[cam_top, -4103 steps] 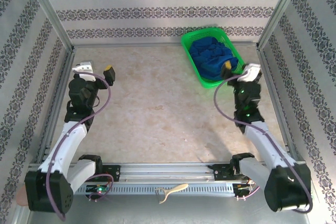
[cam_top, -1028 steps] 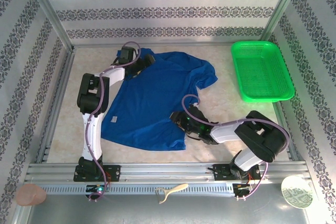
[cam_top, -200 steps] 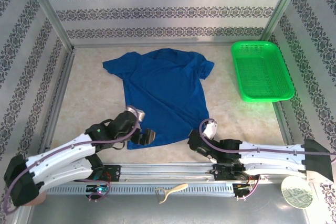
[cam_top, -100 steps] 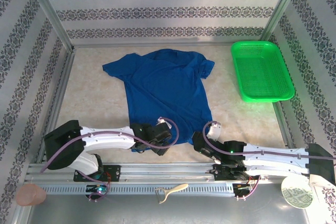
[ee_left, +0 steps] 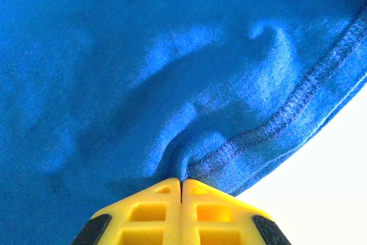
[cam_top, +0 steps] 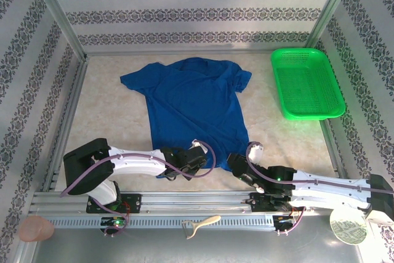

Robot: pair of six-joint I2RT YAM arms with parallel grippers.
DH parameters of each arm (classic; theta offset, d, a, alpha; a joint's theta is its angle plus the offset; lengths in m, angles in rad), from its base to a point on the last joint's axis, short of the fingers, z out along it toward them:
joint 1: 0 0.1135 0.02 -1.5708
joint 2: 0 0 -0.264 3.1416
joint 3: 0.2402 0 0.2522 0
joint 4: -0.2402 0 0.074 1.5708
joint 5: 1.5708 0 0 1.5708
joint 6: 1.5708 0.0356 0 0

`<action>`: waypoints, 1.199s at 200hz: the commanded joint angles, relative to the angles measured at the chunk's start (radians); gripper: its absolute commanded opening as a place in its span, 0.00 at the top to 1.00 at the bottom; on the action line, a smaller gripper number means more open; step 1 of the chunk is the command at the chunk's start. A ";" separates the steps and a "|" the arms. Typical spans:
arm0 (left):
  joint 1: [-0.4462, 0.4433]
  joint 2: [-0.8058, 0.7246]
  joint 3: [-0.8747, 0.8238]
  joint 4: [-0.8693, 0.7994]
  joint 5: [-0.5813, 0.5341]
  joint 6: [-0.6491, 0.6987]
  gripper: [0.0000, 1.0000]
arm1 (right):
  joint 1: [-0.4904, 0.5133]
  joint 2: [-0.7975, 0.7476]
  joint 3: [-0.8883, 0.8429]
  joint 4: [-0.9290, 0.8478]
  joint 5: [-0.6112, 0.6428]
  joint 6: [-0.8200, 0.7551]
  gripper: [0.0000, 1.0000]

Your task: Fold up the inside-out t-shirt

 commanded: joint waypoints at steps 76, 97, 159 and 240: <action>-0.006 -0.458 -0.080 -0.136 -0.032 -0.008 0.94 | -0.055 0.121 0.086 0.117 -0.111 -0.148 0.55; -0.005 -0.509 -0.104 -0.159 -0.031 -0.013 1.00 | -0.055 0.188 0.116 0.179 -0.134 -0.160 0.54; -0.003 -0.545 -0.147 -0.238 0.042 -0.011 1.00 | -0.041 0.447 0.218 0.191 -0.128 -0.191 0.51; 0.002 -0.505 -0.158 -0.241 0.178 -0.023 0.99 | -0.018 0.671 0.291 0.074 -0.151 -0.237 0.59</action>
